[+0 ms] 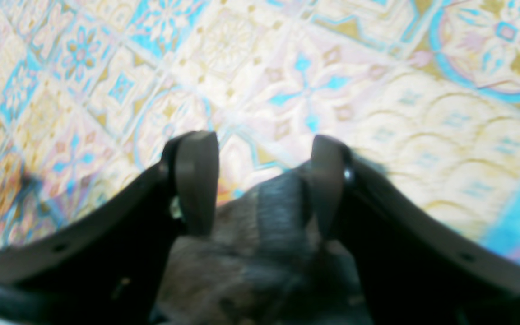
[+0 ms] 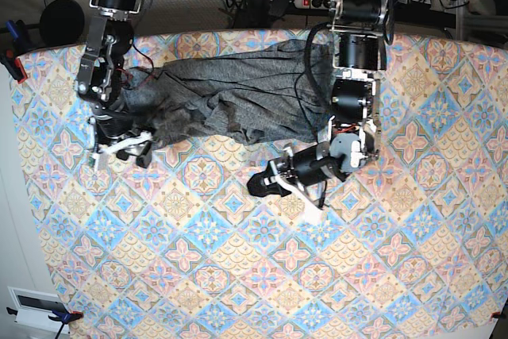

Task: Layout the t-shirt on the table in an organized manner, then fold the t-shirt properly
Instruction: 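Release the shirt and move both grippers away from the folded strip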

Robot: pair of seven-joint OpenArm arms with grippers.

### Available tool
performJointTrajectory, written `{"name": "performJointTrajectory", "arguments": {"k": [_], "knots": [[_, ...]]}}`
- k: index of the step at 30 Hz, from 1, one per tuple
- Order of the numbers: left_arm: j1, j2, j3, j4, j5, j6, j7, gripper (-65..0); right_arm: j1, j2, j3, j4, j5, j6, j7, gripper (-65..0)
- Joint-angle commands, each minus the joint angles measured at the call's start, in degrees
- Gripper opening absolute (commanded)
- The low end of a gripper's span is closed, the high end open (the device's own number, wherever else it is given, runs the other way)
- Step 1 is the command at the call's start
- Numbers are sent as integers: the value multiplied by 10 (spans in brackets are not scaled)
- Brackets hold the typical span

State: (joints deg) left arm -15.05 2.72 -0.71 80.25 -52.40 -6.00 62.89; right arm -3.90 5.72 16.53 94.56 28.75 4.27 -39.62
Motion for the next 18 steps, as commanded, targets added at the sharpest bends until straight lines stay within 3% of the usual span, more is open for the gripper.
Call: {"name": "performJointTrajectory", "arguments": {"k": [1,6,10,15,18], "knots": [[-12,-7,-6,10,-14,-5,-7,-557,7,7,14,10,5,3,12,-334],[11,-36,-53,11,-14,-5,-9,-557,-8,7,52,11,11,3,-10,-334],[22,-51,-94,32,-14,-5,-5,-557,-17,7,83,12,94,3,-42,-334],[33,-61,-131,145,-10,-5,-3,-557,-37,14,87,12,170,3,-94,-334],[33,-71,-130,202,-9,-5,-3,-557,-50,40,85,21,191,3,-111,-334]]}}
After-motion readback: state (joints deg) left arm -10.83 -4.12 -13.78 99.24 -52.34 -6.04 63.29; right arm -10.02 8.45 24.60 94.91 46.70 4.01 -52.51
